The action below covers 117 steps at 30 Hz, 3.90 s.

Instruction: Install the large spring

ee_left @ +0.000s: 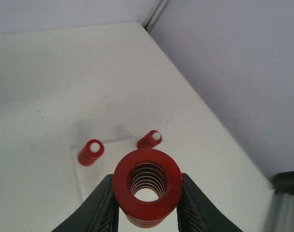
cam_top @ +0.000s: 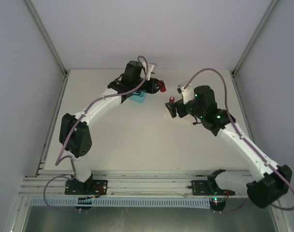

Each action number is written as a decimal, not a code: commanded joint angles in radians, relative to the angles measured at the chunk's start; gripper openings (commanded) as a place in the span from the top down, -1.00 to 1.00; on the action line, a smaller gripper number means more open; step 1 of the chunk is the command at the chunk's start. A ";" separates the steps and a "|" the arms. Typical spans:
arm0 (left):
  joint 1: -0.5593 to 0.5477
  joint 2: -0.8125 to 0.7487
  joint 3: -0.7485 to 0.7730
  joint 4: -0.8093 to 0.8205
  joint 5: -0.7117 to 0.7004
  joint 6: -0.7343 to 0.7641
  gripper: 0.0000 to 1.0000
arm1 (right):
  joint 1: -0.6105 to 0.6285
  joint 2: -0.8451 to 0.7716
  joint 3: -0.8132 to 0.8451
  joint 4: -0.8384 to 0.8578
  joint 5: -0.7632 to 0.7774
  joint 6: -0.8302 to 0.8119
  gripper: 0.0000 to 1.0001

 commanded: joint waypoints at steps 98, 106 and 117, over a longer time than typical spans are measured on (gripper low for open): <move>-0.123 0.198 -0.239 0.514 -0.182 0.560 1.00 | -0.062 -0.261 0.124 -0.592 0.481 0.331 -0.98; -0.125 0.198 -0.254 0.518 -0.189 0.554 1.00 | -0.063 -0.264 0.130 -0.594 0.481 0.330 -0.98; -0.134 0.171 -0.291 0.513 -0.177 0.557 1.00 | -0.062 -0.259 0.136 -0.593 0.496 0.322 -0.98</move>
